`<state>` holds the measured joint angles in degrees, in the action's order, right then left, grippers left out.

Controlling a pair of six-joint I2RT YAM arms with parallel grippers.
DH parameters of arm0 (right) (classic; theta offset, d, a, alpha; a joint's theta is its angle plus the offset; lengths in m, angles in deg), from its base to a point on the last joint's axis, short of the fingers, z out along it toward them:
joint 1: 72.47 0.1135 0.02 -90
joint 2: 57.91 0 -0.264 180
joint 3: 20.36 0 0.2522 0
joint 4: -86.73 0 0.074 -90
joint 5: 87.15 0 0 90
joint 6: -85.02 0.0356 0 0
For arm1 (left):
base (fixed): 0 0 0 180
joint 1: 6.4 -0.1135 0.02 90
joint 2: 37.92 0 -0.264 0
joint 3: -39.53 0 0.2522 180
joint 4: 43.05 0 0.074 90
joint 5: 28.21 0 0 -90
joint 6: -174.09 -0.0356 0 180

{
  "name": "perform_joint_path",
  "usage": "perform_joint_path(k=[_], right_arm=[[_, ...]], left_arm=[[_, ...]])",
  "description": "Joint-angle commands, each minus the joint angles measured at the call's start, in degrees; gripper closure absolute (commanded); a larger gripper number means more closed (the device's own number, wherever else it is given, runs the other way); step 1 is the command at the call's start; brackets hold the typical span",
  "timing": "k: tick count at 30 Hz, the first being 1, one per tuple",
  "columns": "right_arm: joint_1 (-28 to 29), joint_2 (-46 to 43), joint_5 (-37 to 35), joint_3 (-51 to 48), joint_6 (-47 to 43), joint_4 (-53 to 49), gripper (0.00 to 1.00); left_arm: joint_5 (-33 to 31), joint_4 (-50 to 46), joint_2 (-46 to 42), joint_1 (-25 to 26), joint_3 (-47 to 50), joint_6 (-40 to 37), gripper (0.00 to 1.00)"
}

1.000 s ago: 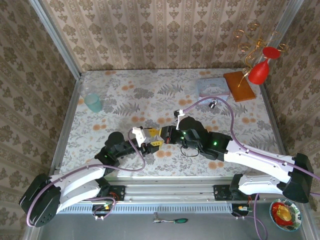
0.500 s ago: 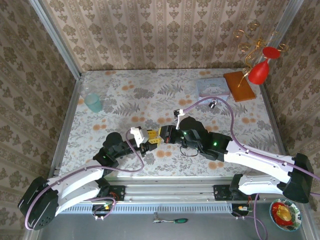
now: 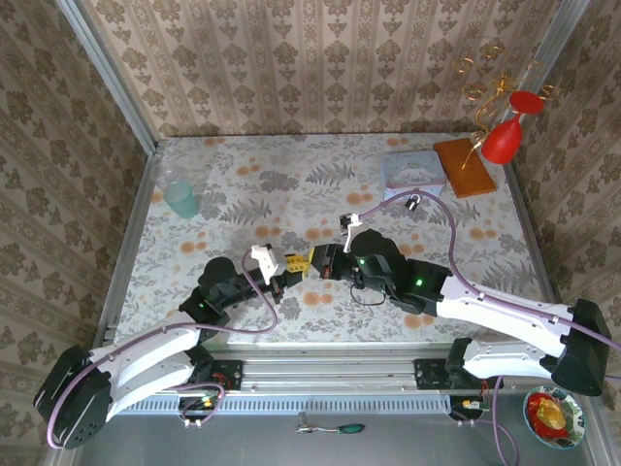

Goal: Unlock the padlock with the key

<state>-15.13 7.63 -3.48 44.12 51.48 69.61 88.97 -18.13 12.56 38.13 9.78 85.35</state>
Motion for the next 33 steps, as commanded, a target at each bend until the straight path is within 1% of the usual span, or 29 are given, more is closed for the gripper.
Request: perform_joint_path(k=[1, 3, 4, 5, 6, 7, 8, 9, 10, 11, 14, 16, 18, 22, 24, 28, 33], right_arm=[[0.2, -3.7, -5.7, -0.5, -5.6, -1.1, 0.73], [0.2, -6.3, -9.8, -1.1, -12.7, -2.5, 0.6], [0.2, -7.7, -11.1, -1.9, -16.7, -2.2, 0.56], [0.1, -9.6, -12.0, -3.0, -22.3, -1.7, 0.52], [0.1, -11.6, -11.4, -4.6, -29.2, -0.5, 0.47], [0.1, -13.3, -8.7, -6.2, -35.7, 0.6, 0.43], [0.2, -15.5, -3.4, -7.9, -43.4, 1.1, 0.36], [0.2, -17.5, 2.7, -9.9, -50.0, 0.9, 0.33], [0.3, -19.0, 6.5, -11.6, -54.4, 0.7, 0.33], [0.5, -20.6, 8.4, -13.3, -57.9, 1.1, 0.33], [0.7, -23.4, 9.7, -16.3, -60.7, 2.9, 0.32], [0.7, -23.4, 11.4, -16.9, -62.2, 3.0, 0.33], [0.7, -22.2, 11.2, -17.1, -62.6, 3.2, 0.34], [0.7, -18.3, 11.6, -16.7, -63.4, 2.7, 0.41], [0.7, -17.0, 10.9, -17.0, -63.5, 3.9, 0.44], [0.7, -13.9, 11.7, -16.2, -63.2, 5.8, 0.48], [0.7, -10.4, 12.7, -14.8, -63.1, 4.2, 0.61]], left_arm=[[-0.9, -3.7, -0.6, -0.5, -2.4, -0.5, 1.0], [-0.3, -6.7, 0.0, -0.5, -3.9, -1.2, 1.0], [0.4, -7.9, 0.4, -0.4, -4.5, -1.5, 1.0], [1.4, -8.8, 0.9, -0.3, -5.1, -1.6, 1.0], [2.4, -9.1, 1.3, 0.0, -5.4, -1.7, 1.0], [3.4, -9.3, 1.5, 0.2, -5.6, -1.7, 1.0], [4.4, -9.3, 1.7, 0.5, -5.7, -2.0, 1.0], [5.0, -9.4, 1.8, 1.0, -5.7, -2.3, 1.0], [5.1, -9.7, 1.7, 1.4, -5.6, -2.8, 1.0], [5.4, -10.2, 1.8, 1.9, -5.6, -3.3, 1.0], [6.4, -12.3, 2.0, 3.0, -6.1, -4.8, 1.0], [7.4, -13.4, 2.5, 3.7, -6.5, -5.3, 1.0], [8.8, -14.2, 3.2, 4.1, -6.9, -5.8, 1.0], [12.1, -14.9, 5.3, 4.7, -7.8, -6.6, 1.0], [12.7, -15.2, 5.9, 4.8, -8.0, -7.3, 1.0], [12.9, -15.4, 5.5, 4.9, -7.2, -8.8, 1.0], [12.8, -15.4, 5.2, 5.1, -5.8, -9.4, 1.0]])
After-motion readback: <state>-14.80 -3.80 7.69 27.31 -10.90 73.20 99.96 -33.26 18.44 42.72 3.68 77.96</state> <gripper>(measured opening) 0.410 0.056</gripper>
